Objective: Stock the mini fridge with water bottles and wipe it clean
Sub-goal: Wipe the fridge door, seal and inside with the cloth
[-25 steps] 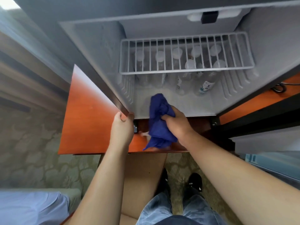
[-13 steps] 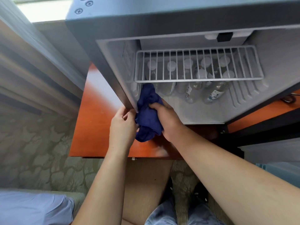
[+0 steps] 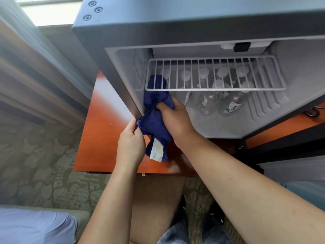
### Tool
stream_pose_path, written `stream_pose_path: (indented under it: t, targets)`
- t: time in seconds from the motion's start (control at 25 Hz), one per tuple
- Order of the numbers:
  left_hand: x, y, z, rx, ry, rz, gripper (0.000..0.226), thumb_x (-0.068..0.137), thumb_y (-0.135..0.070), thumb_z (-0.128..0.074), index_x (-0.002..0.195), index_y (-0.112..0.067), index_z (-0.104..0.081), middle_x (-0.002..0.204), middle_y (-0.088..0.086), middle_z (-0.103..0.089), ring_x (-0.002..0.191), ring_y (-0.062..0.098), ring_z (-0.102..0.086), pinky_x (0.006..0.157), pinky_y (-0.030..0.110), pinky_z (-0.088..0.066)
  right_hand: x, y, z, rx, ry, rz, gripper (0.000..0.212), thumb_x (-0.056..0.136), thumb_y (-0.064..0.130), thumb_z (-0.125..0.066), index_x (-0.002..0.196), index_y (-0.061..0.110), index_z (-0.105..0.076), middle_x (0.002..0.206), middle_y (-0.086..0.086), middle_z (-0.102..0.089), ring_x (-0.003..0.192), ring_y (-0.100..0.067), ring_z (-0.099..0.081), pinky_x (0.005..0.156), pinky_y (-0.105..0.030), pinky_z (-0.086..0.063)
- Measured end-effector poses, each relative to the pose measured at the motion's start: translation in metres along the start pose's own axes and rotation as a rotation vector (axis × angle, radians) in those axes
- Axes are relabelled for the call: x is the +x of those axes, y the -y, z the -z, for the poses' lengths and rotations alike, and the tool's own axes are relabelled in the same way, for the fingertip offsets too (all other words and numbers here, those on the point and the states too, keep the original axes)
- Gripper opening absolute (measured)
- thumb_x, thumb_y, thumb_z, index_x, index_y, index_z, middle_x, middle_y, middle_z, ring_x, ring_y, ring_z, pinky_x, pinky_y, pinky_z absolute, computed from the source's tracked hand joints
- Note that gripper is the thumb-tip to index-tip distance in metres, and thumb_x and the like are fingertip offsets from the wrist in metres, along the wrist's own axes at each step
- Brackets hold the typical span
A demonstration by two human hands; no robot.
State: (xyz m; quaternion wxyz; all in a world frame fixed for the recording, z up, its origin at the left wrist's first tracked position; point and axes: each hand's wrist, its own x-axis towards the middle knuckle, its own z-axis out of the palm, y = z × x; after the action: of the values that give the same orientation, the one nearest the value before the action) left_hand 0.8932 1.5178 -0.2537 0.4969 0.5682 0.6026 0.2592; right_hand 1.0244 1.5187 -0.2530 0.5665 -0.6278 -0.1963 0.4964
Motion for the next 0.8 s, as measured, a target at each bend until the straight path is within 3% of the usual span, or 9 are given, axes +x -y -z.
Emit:
stream_pose_path:
  t: [0.12, 0.2, 0.28, 0.44, 0.52, 0.6, 0.64, 0.72, 0.8]
  targets:
    - [0.001, 0.003, 0.001, -0.009, 0.026, -0.033, 0.049, 0.102, -0.012, -0.042, 0.125, -0.049, -0.064, 0.108, -0.033, -0.071, 0.099, -0.018, -0.061, 0.082, 0.017, -0.05, -0.001, -0.015, 0.004, 0.002, 0.017, -0.07, 0.025, 0.095, 0.006, -0.059, 0.093, 0.029, -0.069, 0.084, 0.005, -0.073, 0.08, -0.009, -0.069, 0.078, -0.024, -0.056]
    - [0.0, 0.001, 0.001, -0.012, 0.032, -0.038, 0.051, 0.103, -0.01, -0.043, 0.123, -0.054, -0.061, 0.104, -0.044, -0.066, 0.096, -0.026, -0.057, 0.076, 0.005, -0.047, -0.002, -0.019, 0.006, 0.008, 0.031, -0.096, 0.026, 0.095, 0.008, -0.06, 0.093, 0.032, -0.069, 0.087, 0.006, -0.075, 0.084, -0.011, -0.071, 0.082, -0.027, -0.057]
    - [0.0, 0.001, 0.001, -0.024, 0.033, -0.023, 0.052, 0.103, -0.01, -0.044, 0.125, -0.053, -0.061, 0.103, -0.046, -0.065, 0.094, -0.027, -0.057, 0.074, 0.003, -0.045, -0.002, -0.021, 0.008, -0.03, 0.027, -0.128, 0.023, 0.096, 0.01, -0.061, 0.093, 0.031, -0.07, 0.092, 0.0, -0.076, 0.09, -0.016, -0.071, 0.086, -0.033, -0.058]
    - [0.003, 0.006, 0.001, -0.078, 0.034, 0.008, 0.057, 0.1, -0.005, -0.039, 0.111, -0.055, -0.065, 0.102, -0.039, -0.069, 0.098, -0.019, -0.061, 0.084, 0.021, -0.05, -0.026, -0.016, 0.02, -0.059, 0.095, -0.153, 0.021, 0.096, 0.013, -0.062, 0.099, 0.032, -0.072, 0.101, -0.005, -0.078, 0.098, -0.02, -0.073, 0.091, -0.036, -0.057]
    - [0.004, 0.005, 0.003, -0.092, 0.019, 0.005, 0.052, 0.099, -0.005, -0.039, 0.114, -0.043, -0.07, 0.099, -0.023, -0.074, 0.096, -0.01, -0.065, 0.09, 0.038, -0.055, -0.049, -0.01, 0.026, -0.033, 0.156, -0.088, 0.02, 0.097, 0.013, -0.063, 0.103, 0.028, -0.073, 0.101, -0.002, -0.078, 0.099, -0.016, -0.074, 0.091, -0.033, -0.057]
    - [0.001, -0.002, 0.005, -0.096, -0.055, -0.065, 0.041, 0.099, -0.006, -0.043, 0.118, -0.028, -0.072, 0.09, -0.009, -0.073, 0.09, -0.005, -0.067, 0.093, 0.044, -0.054, -0.069, 0.001, 0.028, 0.0, 0.141, -0.01, 0.02, 0.097, 0.011, -0.064, 0.102, 0.027, -0.074, 0.101, 0.0, -0.079, 0.095, -0.01, -0.073, 0.085, -0.025, -0.057]
    - [-0.002, -0.009, 0.007, -0.112, -0.111, -0.128, 0.037, 0.1, -0.006, -0.046, 0.121, -0.023, -0.072, 0.094, -0.01, -0.075, 0.096, -0.004, -0.067, 0.095, 0.039, -0.055, -0.076, 0.008, 0.027, 0.018, 0.125, 0.031, 0.019, 0.096, 0.01, -0.064, 0.102, 0.026, -0.074, 0.1, -0.001, -0.079, 0.094, -0.009, -0.073, 0.083, -0.024, -0.057]
    - [-0.012, -0.028, 0.012, -0.146, -0.203, -0.263, 0.033, 0.103, -0.008, -0.049, 0.129, -0.017, -0.068, 0.114, -0.016, -0.073, 0.108, -0.008, -0.065, 0.092, 0.016, -0.05, -0.081, 0.023, 0.026, 0.051, 0.083, 0.083, 0.016, 0.096, 0.01, -0.065, 0.102, 0.021, -0.073, 0.098, -0.004, -0.079, 0.091, -0.011, -0.073, 0.08, -0.024, -0.057]
    - [-0.019, -0.045, 0.019, -0.152, -0.255, -0.365, 0.03, 0.105, -0.01, -0.051, 0.129, -0.018, -0.067, 0.118, -0.015, -0.07, 0.106, -0.011, -0.064, 0.085, 0.006, -0.045, -0.085, 0.041, 0.022, 0.068, 0.082, 0.093, 0.013, 0.096, 0.011, -0.065, 0.101, 0.02, -0.073, 0.094, -0.002, -0.079, 0.089, -0.013, -0.074, 0.079, -0.025, -0.058]
